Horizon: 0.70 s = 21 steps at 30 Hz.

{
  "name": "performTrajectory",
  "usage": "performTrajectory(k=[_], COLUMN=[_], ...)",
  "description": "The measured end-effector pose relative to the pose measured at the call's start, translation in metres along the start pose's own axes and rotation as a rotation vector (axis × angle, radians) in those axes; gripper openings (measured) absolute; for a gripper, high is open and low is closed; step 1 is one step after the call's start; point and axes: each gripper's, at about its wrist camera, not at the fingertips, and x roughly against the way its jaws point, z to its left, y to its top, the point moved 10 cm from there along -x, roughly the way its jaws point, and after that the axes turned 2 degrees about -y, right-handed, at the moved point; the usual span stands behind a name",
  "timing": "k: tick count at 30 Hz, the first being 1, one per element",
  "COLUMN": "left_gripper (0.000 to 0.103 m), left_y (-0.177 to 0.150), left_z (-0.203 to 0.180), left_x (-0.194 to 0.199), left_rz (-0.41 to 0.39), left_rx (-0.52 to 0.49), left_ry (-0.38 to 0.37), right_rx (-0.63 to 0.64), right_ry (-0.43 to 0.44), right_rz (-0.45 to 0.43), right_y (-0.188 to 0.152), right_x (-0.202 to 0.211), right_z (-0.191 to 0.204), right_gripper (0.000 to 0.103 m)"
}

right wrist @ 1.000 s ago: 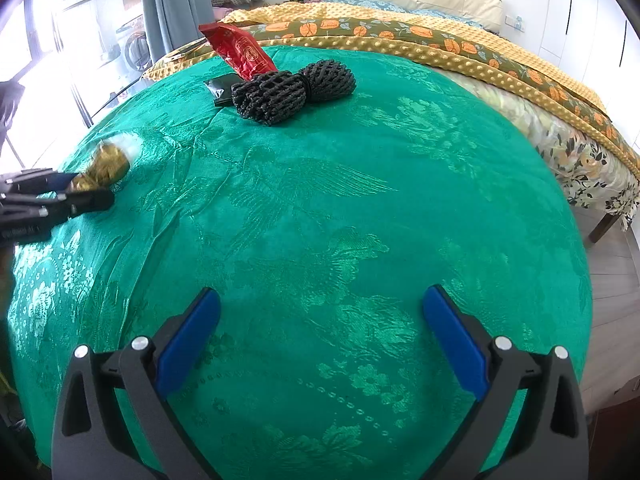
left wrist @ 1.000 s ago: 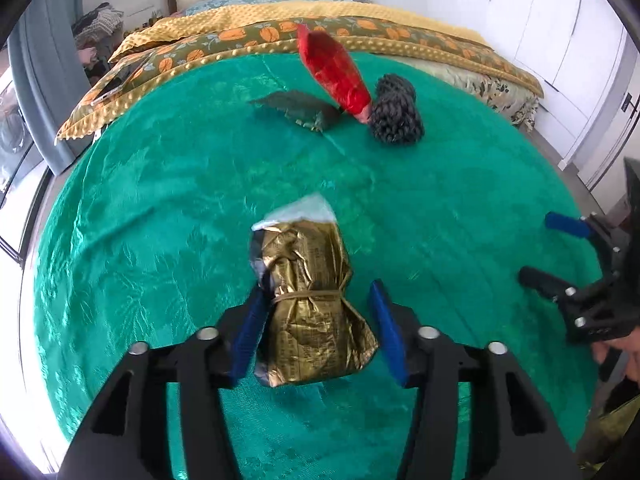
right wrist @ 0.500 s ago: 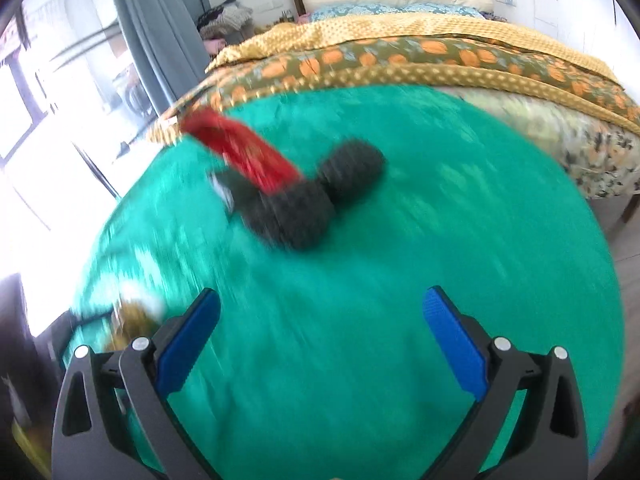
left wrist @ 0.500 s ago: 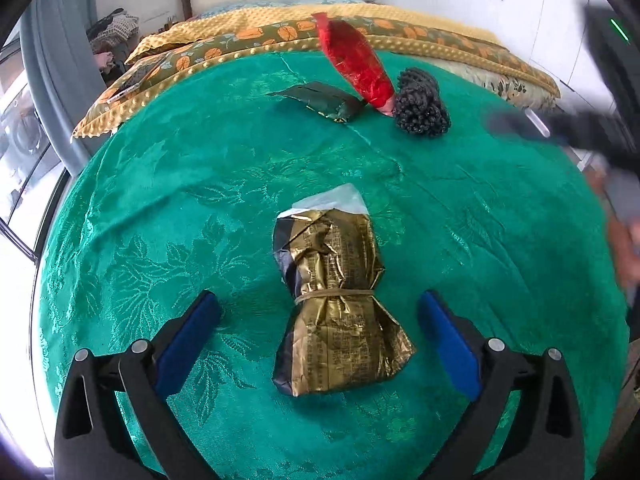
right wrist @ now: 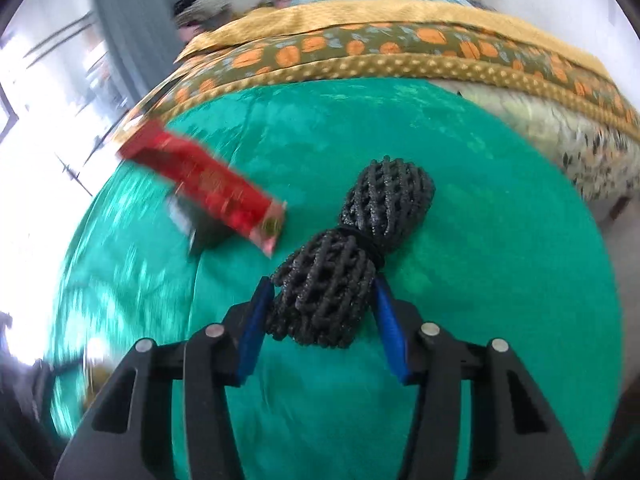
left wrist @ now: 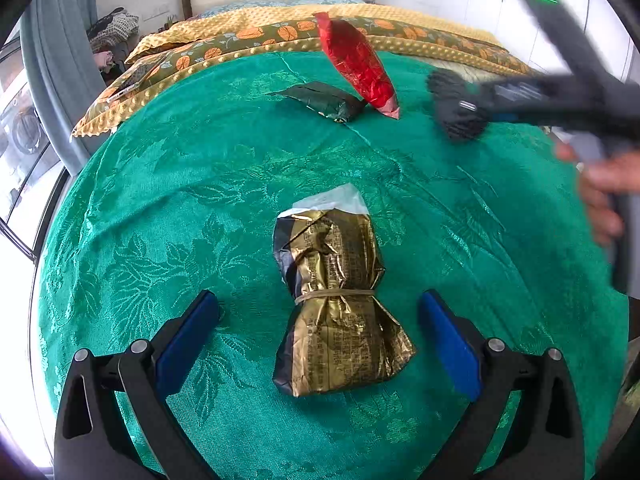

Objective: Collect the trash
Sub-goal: 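Grasp the black mesh fruit sleeves with the right tool while the left tool holds the gold package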

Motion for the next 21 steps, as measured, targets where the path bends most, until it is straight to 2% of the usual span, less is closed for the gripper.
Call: performTrajectory(k=[2,7,10,14,16,21], left_gripper=[0.098,0.098,0.098,0.098,0.098,0.098], left_y=[0.000,0.000,0.000,0.000,0.000,0.000], left_z=[0.000,0.000,0.000,0.000,0.000,0.000], left_x=[0.000,0.000,0.000,0.000,0.000,0.000], left_rz=[0.000,0.000,0.000,0.000,0.000,-0.001], left_rx=[0.000,0.000,0.000,-0.001,-0.001,0.000], left_ry=[0.000,0.000,0.000,0.001,0.000,0.001], right_rx=[0.089,0.375,0.428,0.389,0.319,0.178], right_ry=[0.024,0.109,0.143,0.111,0.107,0.121], right_rz=[0.017,0.110,0.148,0.138,0.122,0.111], right_y=[-0.017,-0.088,-0.120,-0.146,-0.148,-0.157], right_x=[0.017,0.068,0.083,0.079,0.076,0.072], right_z=[0.003,0.028,0.034,0.024,0.014,0.000], right_gripper=[0.049,0.049,0.050,0.058,0.069,0.074])
